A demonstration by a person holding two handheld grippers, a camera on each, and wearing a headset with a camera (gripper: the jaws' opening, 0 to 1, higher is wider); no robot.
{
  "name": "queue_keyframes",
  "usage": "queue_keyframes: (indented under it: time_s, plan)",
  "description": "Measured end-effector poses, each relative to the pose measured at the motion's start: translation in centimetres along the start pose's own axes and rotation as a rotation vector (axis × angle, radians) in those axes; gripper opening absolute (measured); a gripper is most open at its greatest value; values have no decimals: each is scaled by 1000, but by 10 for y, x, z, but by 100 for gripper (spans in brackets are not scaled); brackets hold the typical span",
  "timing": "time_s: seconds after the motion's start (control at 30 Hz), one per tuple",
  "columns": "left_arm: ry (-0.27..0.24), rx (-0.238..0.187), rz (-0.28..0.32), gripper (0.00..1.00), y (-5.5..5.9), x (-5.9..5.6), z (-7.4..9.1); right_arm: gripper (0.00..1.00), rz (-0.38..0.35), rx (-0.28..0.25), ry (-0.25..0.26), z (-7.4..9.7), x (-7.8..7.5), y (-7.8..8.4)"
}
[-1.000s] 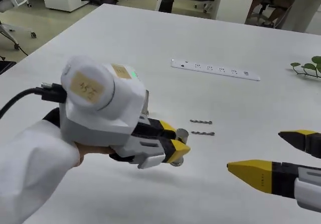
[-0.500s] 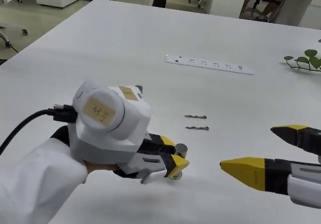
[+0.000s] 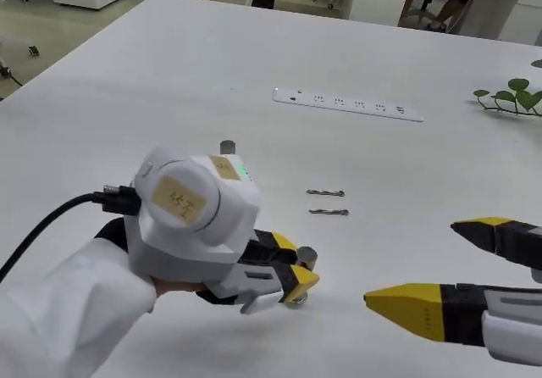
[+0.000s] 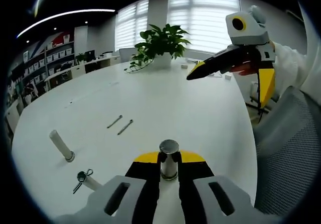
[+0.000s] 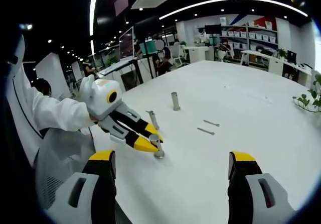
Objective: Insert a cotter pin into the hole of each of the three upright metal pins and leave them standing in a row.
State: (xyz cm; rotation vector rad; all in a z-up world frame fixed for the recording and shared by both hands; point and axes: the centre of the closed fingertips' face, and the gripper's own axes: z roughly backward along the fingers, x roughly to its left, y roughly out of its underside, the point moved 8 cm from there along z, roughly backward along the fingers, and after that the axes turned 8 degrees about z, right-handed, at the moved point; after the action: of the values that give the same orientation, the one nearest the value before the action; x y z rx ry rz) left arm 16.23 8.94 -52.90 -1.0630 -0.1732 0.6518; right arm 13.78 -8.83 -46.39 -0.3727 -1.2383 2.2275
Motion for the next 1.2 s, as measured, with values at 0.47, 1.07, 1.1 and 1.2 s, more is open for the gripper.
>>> queue_keyframes:
  time_s: [0.47, 1.07, 1.1, 1.2]
  plan:
    - [-2, 0, 3, 9, 5, 0, 2, 98, -14, 32, -16, -3, 5, 4]
    - [-20, 5, -21, 10, 5, -3, 1, 98, -25, 36, -18, -3, 7, 5]
    - [-18, 4, -35, 10, 4, -3, 1, 98, -24, 36, -18, -3, 7, 5]
    - [-7, -6, -20, 16, 0, -5, 5, 98, -27, 31, -20, -2, 7, 4]
